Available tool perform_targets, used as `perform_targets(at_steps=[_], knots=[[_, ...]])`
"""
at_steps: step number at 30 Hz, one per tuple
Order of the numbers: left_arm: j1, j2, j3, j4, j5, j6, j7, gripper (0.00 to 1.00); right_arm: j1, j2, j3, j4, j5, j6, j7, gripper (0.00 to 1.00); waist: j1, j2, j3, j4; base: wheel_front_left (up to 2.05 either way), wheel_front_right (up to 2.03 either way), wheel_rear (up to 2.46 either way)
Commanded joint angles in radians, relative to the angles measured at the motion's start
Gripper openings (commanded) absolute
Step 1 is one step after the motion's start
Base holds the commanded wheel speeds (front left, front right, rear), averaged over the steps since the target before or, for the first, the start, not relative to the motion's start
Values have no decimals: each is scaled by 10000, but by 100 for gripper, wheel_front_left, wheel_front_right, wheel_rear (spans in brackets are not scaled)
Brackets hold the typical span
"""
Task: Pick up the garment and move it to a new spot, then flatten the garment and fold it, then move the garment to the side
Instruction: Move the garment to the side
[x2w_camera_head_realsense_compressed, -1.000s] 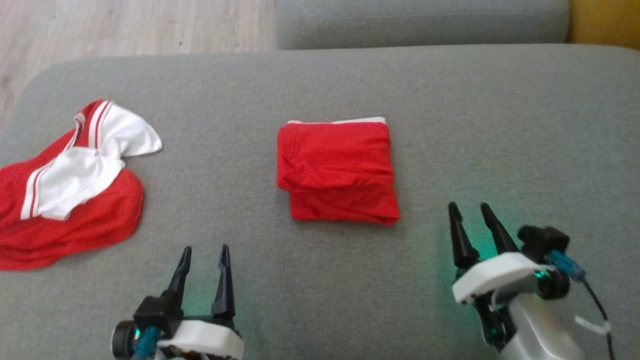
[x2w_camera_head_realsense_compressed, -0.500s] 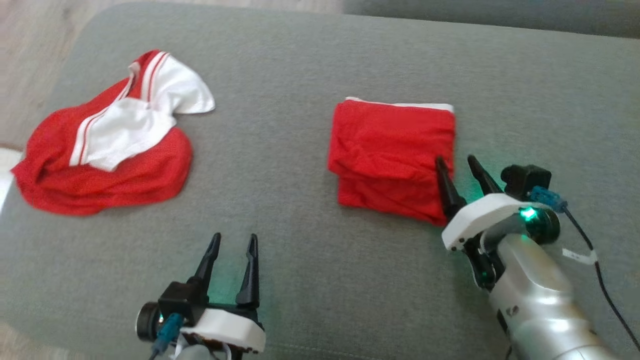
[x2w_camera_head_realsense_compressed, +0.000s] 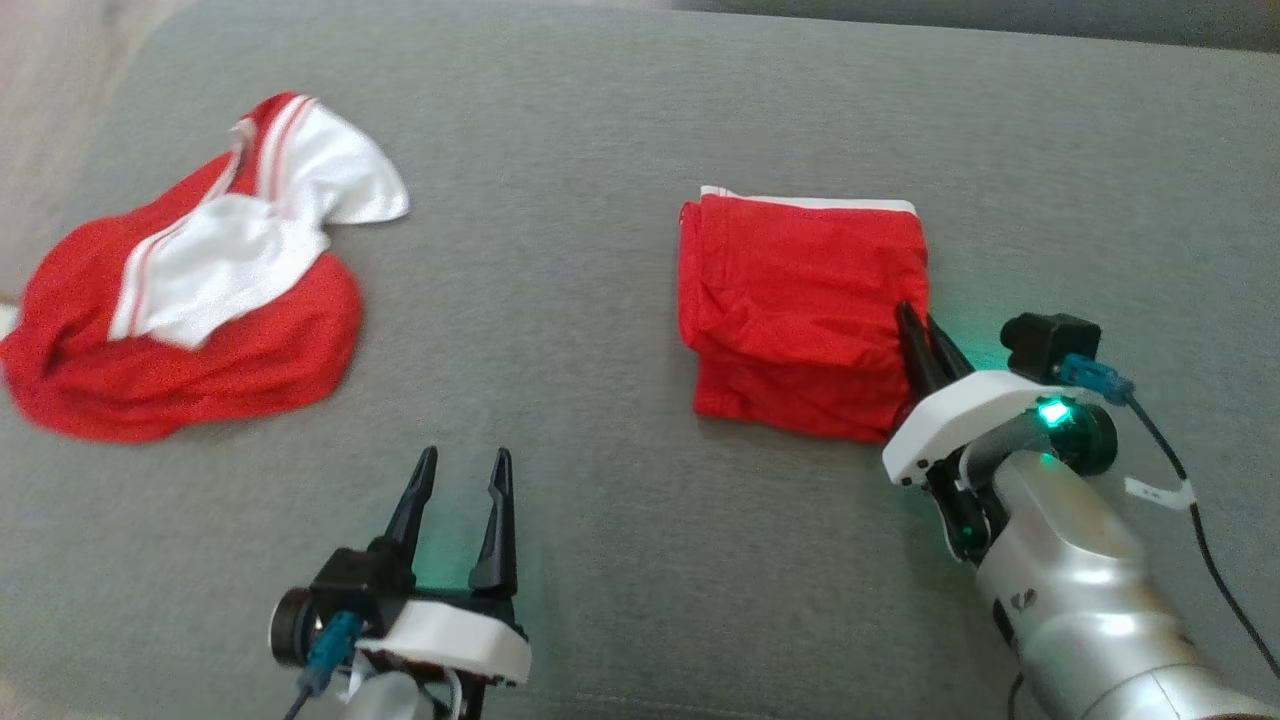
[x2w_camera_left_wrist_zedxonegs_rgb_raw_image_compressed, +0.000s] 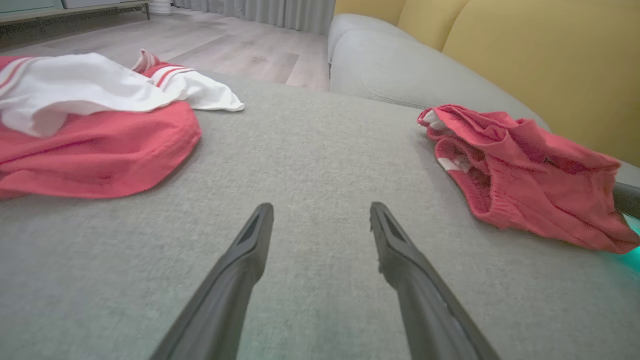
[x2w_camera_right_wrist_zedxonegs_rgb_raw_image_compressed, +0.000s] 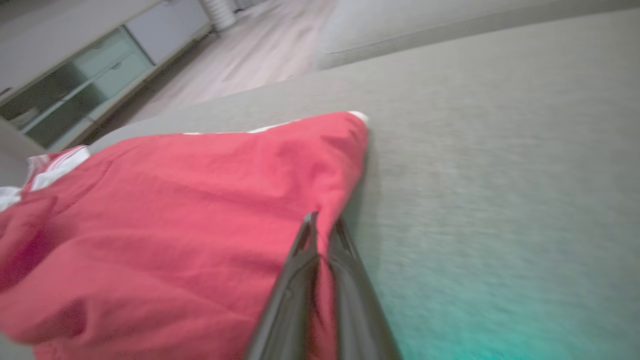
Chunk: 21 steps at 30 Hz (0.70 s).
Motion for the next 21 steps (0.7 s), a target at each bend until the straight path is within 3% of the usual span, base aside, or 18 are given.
perform_targets(at_steps=[1,13,17,21], knots=[[-439,72,250,-342,7,14,-51,100,36,98,68,-361,16,35,-62,0,0,0,-135,-643,0,0,0],[-777,72,-138,-330,6,-205,-51,100,853,99,248,-817,-28,35,-63,0,0,0,-416,-4090,0,0,0],[-837,72,-286,-302,8,-244,-51,100,988,99,134,-906,-145,35,-64,0,0,0,-397,-4724,0,0,0],[-880,72,-389,-228,24,-273,-51,100,929,99,-37,-858,-411,35,-64,0,0,0,-297,-4948,0,0,0]])
